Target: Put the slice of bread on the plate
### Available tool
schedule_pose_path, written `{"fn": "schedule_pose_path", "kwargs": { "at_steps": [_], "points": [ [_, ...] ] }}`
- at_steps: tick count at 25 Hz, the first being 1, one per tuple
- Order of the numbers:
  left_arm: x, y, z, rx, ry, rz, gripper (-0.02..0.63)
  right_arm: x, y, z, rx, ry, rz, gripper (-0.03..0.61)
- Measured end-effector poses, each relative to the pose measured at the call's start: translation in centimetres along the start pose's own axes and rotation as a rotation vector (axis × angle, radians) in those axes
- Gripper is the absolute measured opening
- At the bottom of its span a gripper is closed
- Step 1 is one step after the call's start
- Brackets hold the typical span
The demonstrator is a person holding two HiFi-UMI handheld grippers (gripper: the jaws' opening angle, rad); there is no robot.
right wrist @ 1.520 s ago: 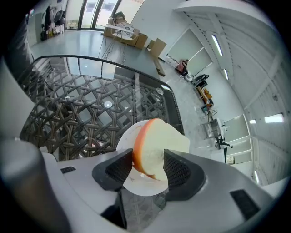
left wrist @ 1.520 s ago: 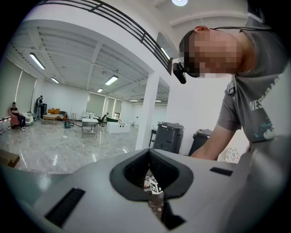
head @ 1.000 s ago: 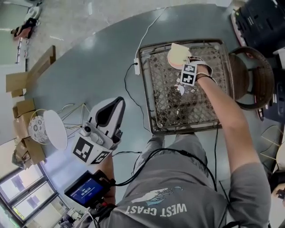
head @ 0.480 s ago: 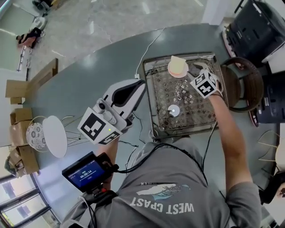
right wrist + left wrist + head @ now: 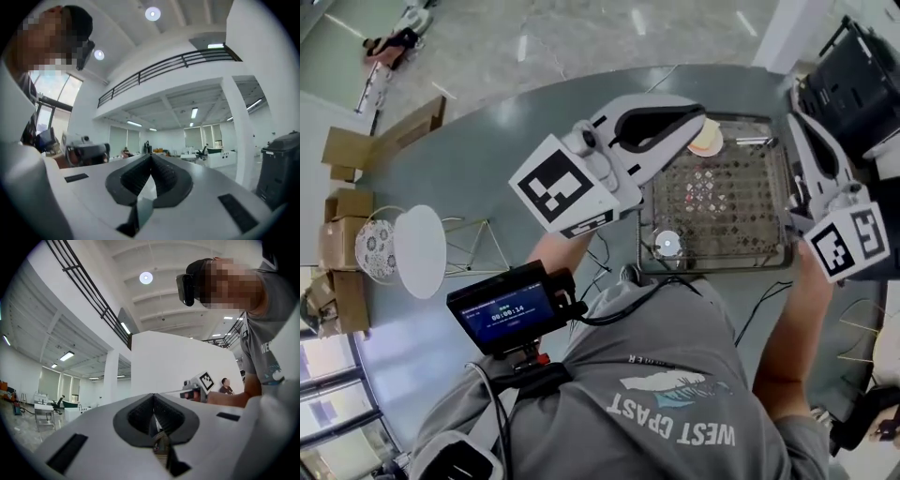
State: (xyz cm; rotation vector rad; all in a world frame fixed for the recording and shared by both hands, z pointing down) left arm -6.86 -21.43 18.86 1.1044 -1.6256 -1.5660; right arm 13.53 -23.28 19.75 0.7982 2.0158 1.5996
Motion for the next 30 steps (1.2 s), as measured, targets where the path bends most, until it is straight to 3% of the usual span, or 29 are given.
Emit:
{"fn": "schedule_pose_path", "kwargs": {
  "at_steps": [3,6,30],
  "points": [
    [-0.2,-0.8,0.1,-0.029,0.022,-0.033,0.008,3.2,-4.0,3.3,-0.125,-0.026,0.036,0.005],
    [-0.6,-2.0,0.1,-0.056,0.039,-0.058,0.008,5.5,-6.2,5.9,-0.182,-0.014,0.076,0.005],
    [-1.4,-4.1,-0.5,-0.079,0.047,-0.074,0.008,4.8,-5.8,7.8,-0.114,0.042,0.002,0.005]
  ]
}}
Point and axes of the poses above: the fingertips, and each gripper's own axes: z backward along the fingers, x to its left, y out of its underside, the point moved 6 cm from there along z, backward along the fingers, and after that the axes turned 15 degrees about x, right-handed, at the moved point
